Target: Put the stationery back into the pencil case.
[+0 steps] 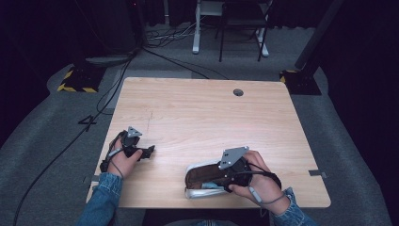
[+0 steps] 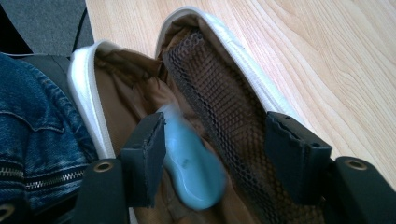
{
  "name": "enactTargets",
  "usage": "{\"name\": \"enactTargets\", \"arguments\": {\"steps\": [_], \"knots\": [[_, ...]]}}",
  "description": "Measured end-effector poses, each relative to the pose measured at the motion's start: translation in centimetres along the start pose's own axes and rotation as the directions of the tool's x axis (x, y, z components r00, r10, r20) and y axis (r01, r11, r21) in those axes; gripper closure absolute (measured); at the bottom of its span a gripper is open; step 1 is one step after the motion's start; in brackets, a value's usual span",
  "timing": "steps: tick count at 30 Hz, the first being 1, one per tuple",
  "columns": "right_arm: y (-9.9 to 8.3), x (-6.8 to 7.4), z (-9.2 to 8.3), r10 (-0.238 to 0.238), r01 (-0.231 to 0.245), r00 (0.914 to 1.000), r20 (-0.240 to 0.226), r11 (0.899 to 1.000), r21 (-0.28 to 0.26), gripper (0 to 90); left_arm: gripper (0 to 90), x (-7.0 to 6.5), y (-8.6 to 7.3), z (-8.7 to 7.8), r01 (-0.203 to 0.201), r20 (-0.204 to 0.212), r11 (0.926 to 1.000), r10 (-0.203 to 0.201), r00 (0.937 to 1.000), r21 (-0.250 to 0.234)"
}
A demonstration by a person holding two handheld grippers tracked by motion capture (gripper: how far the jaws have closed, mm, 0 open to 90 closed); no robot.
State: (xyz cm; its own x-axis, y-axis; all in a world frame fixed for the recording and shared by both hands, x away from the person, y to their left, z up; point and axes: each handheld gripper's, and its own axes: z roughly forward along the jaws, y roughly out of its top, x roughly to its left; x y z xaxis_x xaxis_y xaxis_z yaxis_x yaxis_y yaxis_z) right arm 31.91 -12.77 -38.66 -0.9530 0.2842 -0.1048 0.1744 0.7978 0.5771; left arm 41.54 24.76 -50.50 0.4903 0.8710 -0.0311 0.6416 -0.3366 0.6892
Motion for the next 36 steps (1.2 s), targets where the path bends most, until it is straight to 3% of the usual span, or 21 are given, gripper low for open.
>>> {"name": "enactTargets", "arguments": {"steps": [6,13,19,24,25,26,28,36], "knots": [[-0.1,-0.2,-0.5,0.009,-0.009,1.0,-0.003,1.0,-0.02,39.8,10.9,0.0,0.0,0.0,0.002,0.0,1.0,-0.002,1.0,0.001],[-0.3,-0.9,-1.9,0.038,-0.037,0.9992,0.012,0.996,-0.081,39.6,10.9,0.0,0.0,0.0,-0.003,0.0,1.0,0.003,1.0,0.001],[-1.0,-2.1,-3.5,0.114,-0.107,0.9929,0.032,0.98,-0.17,31.0,10.9,0.0,0.0,0.0,-0.004,0.001,1.0,0.004,1.0,0.001],[-2.3,-3.8,-4.7,0.187,-0.165,0.9799,0.07,0.956,-0.244,24.7,10.8,0.0,-0.1,-0.1,-0.003,-0.001,1.0,0.003,1.0,0.002],[-2.3,-3.8,-4.7,0.187,-0.165,0.9799,0.07,0.956,-0.244,24.7,10.8,0.0,-0.1,-0.1,-0.003,-0.001,1.0,0.003,1.0,0.002],[-3.0,-4.7,-5.3,0.216,-0.185,0.9725,0.088,0.945,-0.271,23.0,10.8,0.0,-0.1,-0.1,0.0,-0.002,1.0,0.0,1.0,0.002],[-3.2,-5.0,-5.4,0.226,-0.192,0.9696,0.094,0.941,-0.277,22.6,10.8,0.0,-0.2,-0.2,-0.001,-0.002,1.0,0.001,1.0,0.001],[-6.1,-7.8,-6.8,0.322,-0.264,0.9339,0.155,0.913,-0.311,19.0,10.2,0.0,-0.2,-0.2,-0.001,-0.002,1.0,0.001,1.0,0.003]]}}
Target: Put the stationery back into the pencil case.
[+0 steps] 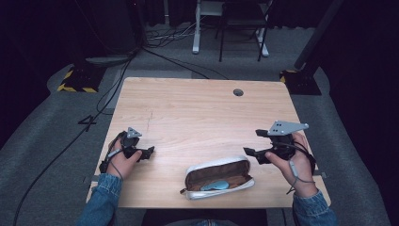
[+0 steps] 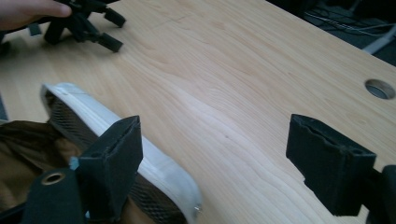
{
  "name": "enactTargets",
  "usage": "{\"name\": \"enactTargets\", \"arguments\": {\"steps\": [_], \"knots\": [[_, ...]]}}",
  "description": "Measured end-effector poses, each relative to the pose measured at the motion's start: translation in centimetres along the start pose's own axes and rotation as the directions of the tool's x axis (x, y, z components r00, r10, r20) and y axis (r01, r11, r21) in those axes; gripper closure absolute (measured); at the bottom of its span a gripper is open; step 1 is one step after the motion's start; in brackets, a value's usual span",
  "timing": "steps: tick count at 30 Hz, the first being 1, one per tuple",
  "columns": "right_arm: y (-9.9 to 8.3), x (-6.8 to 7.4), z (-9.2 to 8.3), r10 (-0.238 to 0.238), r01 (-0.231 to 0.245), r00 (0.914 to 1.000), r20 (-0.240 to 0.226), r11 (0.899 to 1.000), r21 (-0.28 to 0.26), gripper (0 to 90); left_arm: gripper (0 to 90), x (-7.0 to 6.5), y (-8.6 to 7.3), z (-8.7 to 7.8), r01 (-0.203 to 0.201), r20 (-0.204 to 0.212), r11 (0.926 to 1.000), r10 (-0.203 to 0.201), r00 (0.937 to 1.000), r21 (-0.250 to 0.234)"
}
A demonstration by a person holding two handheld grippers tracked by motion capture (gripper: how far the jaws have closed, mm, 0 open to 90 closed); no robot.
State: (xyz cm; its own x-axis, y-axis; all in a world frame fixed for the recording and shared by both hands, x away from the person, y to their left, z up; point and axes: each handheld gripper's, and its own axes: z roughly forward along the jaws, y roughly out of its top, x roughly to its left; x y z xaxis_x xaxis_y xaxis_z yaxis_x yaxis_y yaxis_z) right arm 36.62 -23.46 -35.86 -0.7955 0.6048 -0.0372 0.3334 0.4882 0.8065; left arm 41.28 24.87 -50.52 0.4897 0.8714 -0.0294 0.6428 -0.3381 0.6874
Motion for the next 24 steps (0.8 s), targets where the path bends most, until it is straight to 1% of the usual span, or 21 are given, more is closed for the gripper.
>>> {"name": "enactTargets", "arguments": {"steps": [2,3,5,7,8,9,10,13,14,15,22,24], "knots": [[-0.5,-0.8,-0.2,0.013,-0.013,0.9997,0.021,1.0,0.007,18.4,10.3,0.0,0.0,0.0,0.0,0.0,1.0,0.0,1.0,0.0],[-0.8,-1.4,-0.2,0.025,-0.026,0.9989,0.041,1.0,0.017,17.7,10.3,0.0,0.0,0.0,0.0,0.0,1.0,0.0,1.0,0.0],[-1.4,-2.3,-0.3,0.023,-0.026,0.9967,0.077,0.999,0.037,16.6,10.2,0.0,0.0,0.0,0.0,0.0,1.0,0.0,1.0,0.0],[-1.6,-2.5,-0.3,0.032,-0.035,0.9961,0.082,0.999,0.037,16.7,9.8,0.0,0.0,0.0,-0.002,0.0,1.0,0.002,1.0,0.001],[-2.1,-3.4,-0.4,0.059,-0.063,0.9931,0.101,0.997,0.036,16.6,9.6,0.0,0.0,0.0,0.0,0.003,1.0,0.0,1.0,0.003],[-2.1,-3.4,-0.4,0.059,-0.063,0.9931,0.101,0.997,0.036,16.6,9.6,0.0,0.0,0.0,-0.001,0.002,1.0,0.001,1.0,0.003],[-2.7,-4.1,-0.4,0.077,-0.082,0.9898,0.12,0.996,0.035,16.6,9.5,0.0,0.0,0.0,-0.002,0.003,1.0,0.002,1.0,0.004],[-3.5,-5.1,-0.3,0.104,-0.111,0.9841,0.144,0.993,0.04,16.6,9.5,0.0,0.0,0.0,-0.001,0.005,1.0,0.001,1.0,0.004],[-3.5,-5.1,-0.3,0.104,-0.111,0.9841,0.144,0.993,0.04,16.6,9.5,0.0,0.0,0.0,-0.001,0.005,1.0,0.001,1.0,0.004],[-4.2,-5.9,-0.3,0.123,-0.131,0.98,0.156,0.99,0.042,16.6,9.5,0.0,0.0,0.0,-0.001,0.005,1.0,0.001,1.0,0.004],[-6.2,-8.0,0.2,0.155,-0.168,0.9665,0.204,0.985,0.049,16.6,9.4,0.0,0.0,0.0,-0.001,0.004,1.0,0.001,1.0,0.001],[-6.7,-8.5,0.3,0.165,-0.179,0.9638,0.209,0.983,0.05,16.6,8.5,0.0,0.0,0.1,-0.003,0.007,1.0,0.003,1.0,0.002]]}}
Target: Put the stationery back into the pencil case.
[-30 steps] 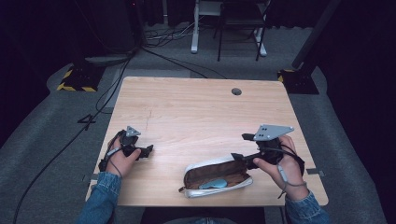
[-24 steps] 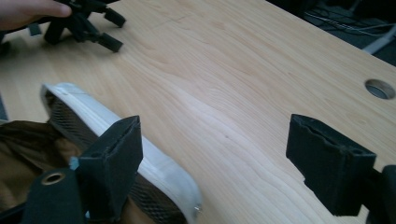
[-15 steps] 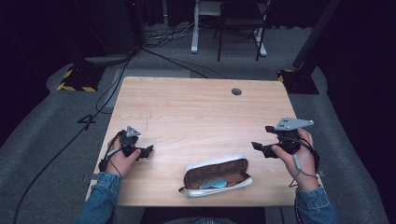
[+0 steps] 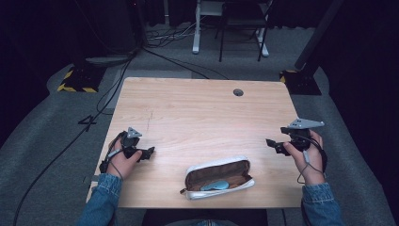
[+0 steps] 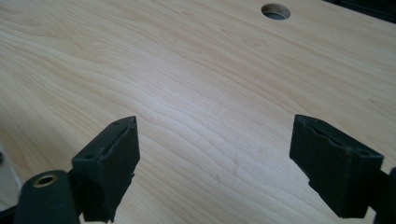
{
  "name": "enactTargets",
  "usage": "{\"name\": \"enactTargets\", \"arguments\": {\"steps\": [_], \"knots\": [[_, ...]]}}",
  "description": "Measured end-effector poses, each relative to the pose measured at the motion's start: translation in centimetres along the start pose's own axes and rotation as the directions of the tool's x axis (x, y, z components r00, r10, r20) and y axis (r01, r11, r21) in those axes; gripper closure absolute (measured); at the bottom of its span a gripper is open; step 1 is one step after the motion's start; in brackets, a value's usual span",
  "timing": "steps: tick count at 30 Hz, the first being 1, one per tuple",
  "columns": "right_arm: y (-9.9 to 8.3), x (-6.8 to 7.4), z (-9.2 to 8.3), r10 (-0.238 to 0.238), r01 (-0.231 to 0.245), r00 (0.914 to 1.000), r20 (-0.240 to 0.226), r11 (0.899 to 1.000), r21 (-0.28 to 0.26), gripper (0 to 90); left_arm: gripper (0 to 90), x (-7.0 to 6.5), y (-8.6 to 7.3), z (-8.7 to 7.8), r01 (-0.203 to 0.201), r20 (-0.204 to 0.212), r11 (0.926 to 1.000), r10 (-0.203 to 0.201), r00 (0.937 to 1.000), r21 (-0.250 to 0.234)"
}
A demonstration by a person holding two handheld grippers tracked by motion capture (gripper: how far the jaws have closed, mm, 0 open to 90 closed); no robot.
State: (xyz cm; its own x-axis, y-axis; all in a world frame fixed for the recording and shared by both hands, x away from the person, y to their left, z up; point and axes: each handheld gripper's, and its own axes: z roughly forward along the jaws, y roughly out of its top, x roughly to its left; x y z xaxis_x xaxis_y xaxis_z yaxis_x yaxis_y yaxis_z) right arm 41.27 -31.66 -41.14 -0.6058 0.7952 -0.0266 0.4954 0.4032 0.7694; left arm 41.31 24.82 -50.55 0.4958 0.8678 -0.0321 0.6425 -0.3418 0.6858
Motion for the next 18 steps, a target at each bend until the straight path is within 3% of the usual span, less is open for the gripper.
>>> {"name": "enactTargets", "arguments": {"steps": [18], "knots": [[-4.0,-3.6,2.5,0.069,-0.07,0.997,0.036,0.997,0.016,16.6,5.9,0.1,0.1,0.1,-0.011,0.005,0.9999,0.011,0.9999,0.011]]}}
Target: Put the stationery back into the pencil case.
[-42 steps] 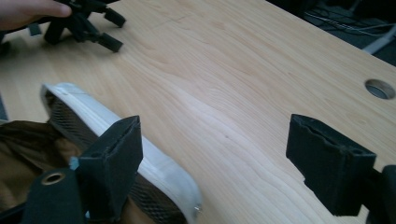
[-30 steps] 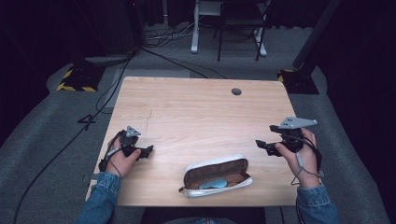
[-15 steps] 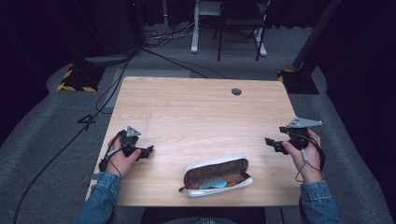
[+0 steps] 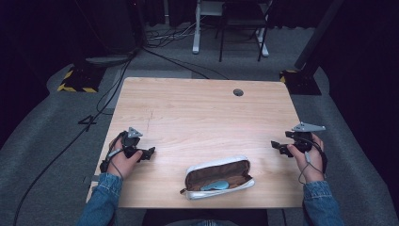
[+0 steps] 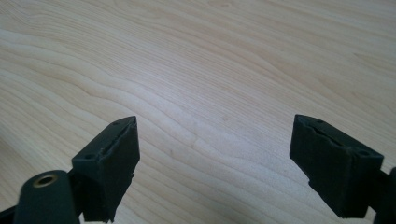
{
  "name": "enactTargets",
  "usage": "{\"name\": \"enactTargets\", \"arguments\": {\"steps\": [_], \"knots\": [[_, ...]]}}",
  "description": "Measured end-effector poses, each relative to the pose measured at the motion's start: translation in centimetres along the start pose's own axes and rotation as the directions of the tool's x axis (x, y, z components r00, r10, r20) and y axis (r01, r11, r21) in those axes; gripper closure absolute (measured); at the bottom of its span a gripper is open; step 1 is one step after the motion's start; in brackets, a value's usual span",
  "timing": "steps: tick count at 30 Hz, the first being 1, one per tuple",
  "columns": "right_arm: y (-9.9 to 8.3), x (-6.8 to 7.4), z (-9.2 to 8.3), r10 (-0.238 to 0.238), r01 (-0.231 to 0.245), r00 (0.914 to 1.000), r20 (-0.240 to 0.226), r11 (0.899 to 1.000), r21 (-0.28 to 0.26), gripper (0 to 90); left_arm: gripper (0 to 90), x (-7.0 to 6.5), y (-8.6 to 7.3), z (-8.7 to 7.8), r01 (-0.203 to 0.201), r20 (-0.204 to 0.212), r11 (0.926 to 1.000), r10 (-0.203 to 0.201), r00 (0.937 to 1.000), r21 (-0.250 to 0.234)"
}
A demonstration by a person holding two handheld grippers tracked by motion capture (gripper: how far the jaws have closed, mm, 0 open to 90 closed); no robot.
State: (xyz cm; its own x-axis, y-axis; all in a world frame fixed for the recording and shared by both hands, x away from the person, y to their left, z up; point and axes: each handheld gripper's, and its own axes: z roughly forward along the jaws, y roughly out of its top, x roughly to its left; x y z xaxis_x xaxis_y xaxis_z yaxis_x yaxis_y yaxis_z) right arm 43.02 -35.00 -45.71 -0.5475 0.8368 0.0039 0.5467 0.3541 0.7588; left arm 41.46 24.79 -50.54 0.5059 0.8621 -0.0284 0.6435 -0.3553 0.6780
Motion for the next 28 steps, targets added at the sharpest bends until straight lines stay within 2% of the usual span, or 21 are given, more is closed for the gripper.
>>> {"name": "enactTargets", "arguments": {"steps": [7,17,22,28], "knots": [[-1.5,-1.0,1.1,0.046,-0.046,0.9988,0.016,0.999,0.012,16.7,4.8,0.0,0.0,0.1,0.002,-0.001,1.0,-0.002,1.0,0.002],[-2.9,-1.5,2.2,0.082,-0.083,0.9961,0.034,0.996,0.032,16.6,3.9,0.0,0.1,0.1,0.0,-0.002,1.0,0.0,1.0,0.007],[-3.4,-1.5,2.8,0.073,-0.076,0.9958,0.055,0.996,0.056,15.4,3.4,0.0,0.1,0.2,0.0,-0.002,1.0,0.0,1.0,0.006],[-3.5,-1.2,3.1,0.066,-0.07,0.9945,0.081,0.997,0.042,12.7,3.0,0.0,0.2,0.2,-0.003,-0.004,1.0,0.003,1.0,0.008]]}}
